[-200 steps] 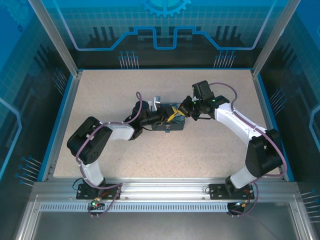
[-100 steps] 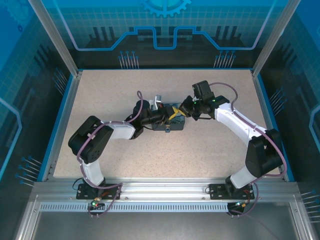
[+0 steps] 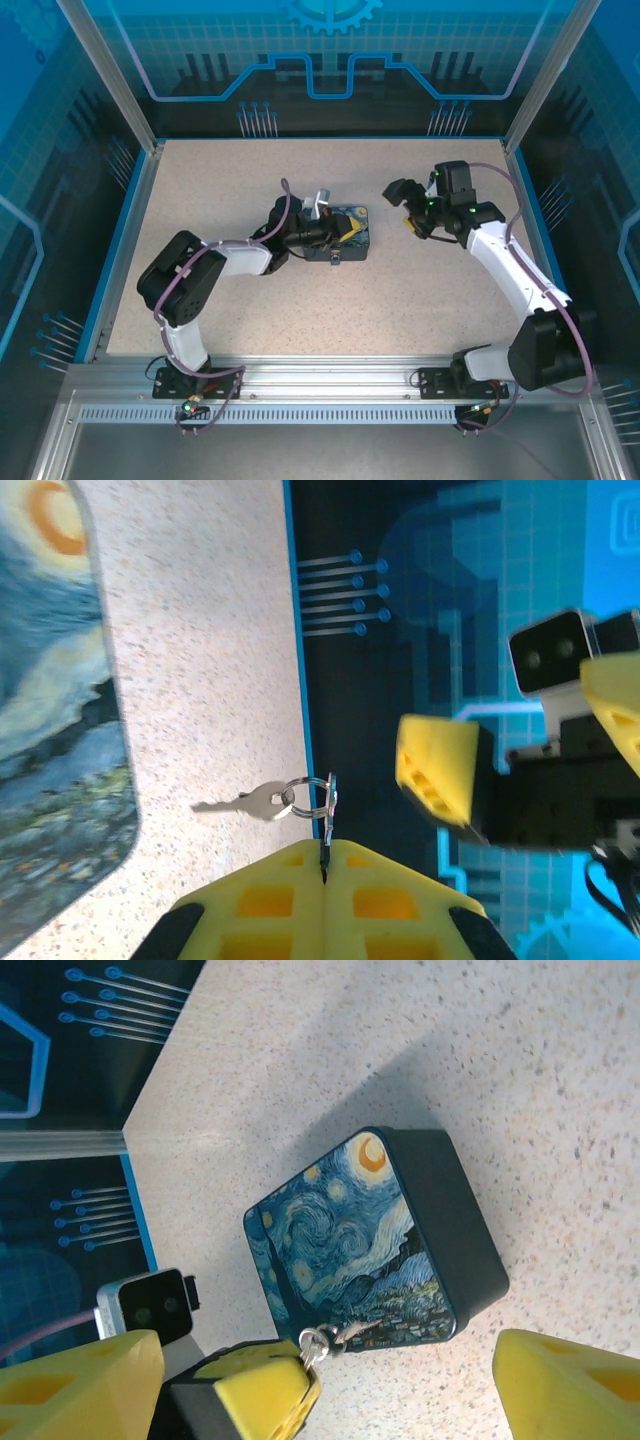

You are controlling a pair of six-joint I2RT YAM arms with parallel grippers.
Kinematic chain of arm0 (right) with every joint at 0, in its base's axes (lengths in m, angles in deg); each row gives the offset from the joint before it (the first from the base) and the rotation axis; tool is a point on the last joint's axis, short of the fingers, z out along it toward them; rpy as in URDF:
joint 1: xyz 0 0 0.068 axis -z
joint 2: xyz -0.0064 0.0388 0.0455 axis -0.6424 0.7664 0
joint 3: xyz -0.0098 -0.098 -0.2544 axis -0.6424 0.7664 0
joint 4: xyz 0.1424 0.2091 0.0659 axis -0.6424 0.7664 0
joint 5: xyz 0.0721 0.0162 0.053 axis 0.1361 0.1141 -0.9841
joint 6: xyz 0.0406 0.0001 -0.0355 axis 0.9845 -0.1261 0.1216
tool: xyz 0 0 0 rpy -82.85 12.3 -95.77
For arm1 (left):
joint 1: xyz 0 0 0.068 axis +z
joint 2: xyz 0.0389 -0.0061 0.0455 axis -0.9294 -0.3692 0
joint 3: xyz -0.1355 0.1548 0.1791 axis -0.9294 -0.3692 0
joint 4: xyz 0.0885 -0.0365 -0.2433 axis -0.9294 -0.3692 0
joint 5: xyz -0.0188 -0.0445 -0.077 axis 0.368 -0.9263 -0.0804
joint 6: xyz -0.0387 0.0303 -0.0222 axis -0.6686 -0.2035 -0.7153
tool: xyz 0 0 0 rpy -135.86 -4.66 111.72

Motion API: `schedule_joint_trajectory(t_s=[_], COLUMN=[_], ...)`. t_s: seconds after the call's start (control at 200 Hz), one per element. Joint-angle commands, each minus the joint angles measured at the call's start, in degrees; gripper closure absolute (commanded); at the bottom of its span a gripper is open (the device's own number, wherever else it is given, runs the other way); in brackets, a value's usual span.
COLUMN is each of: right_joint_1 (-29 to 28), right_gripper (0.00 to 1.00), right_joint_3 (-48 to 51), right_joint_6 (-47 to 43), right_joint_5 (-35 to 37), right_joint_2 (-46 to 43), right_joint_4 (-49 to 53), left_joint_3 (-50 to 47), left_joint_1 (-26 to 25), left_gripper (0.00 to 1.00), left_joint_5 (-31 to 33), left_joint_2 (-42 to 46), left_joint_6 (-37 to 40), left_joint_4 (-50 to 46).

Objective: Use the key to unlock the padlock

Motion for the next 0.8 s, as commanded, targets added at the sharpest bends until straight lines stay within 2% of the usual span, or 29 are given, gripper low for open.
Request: schedule_joint_trajectory(t_s=[0.0,0.18,0.375,0.575,0.795], right_joint_1=[2.78,5.18,5.51,4.28,2.90], right_gripper=[0.16,0.23,0.35,0.43,0.53], right_joint_3=[1.44,-0.90,-2.43,-2.36,-0.56], right_joint_6=[-10.27,-21.24,-23.97,-23.98,-23.62], right_joint_5=[-9.06,-19.41,-30.26,-32.97,-35.70], right_joint_2=[-0.11,1.62,5.73,9.64,11.15], right_joint_4=[-4.72,-5.95,-9.74,-12.24,-14.69], left_joint_3=[4.40,8.49,11.72,13.67,13.95], left_joint_1=[1.09,2.71,3.18,3.16,3.19], left_gripper=[1.00,1.00,1.00,1.00,1.00], left_joint_5=[-8.52,-15.45,-18.75,-19.09,-18.35], left_joint_2=[-0.88,-3.12,-2.88,-1.33,-1.22], left_joint_6=[4.34,5.15,9.50,13.89,13.92], left_joint_4=[-0.12,-1.94,-9.20,-16.25,-16.89])
